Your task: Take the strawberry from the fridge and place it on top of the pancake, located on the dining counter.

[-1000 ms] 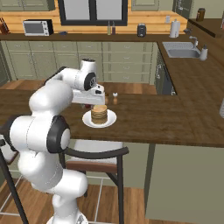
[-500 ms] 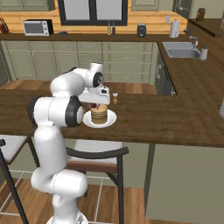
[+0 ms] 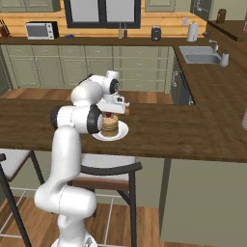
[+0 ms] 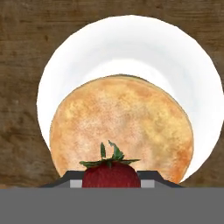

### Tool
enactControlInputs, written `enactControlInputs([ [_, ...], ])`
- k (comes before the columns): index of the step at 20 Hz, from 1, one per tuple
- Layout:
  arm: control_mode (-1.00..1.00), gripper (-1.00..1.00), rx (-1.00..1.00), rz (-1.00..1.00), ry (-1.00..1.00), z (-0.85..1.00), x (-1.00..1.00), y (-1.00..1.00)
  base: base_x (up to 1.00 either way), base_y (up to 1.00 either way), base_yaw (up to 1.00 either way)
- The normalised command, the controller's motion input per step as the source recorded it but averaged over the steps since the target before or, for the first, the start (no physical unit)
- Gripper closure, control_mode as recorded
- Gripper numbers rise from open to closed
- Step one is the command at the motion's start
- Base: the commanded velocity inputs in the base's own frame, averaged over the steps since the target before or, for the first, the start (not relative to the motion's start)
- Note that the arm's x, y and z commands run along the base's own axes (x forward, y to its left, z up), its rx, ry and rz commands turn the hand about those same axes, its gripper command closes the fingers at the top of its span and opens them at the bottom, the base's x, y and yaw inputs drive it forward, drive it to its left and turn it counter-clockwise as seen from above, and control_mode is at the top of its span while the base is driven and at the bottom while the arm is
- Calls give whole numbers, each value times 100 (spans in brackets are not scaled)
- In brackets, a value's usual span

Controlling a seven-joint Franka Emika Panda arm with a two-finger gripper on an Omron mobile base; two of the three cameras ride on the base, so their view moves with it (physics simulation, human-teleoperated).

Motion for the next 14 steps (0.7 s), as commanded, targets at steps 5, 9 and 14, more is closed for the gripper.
enactControlInputs([
  [5,-100,100,0,0,3,-26,28,-3,0,0,0],
  [9,-100,100,0,0,0,-28,-22,-1,0,0,0],
  [14,-100,100,-2,1,-2,-46,-53,1,0,0,0],
])
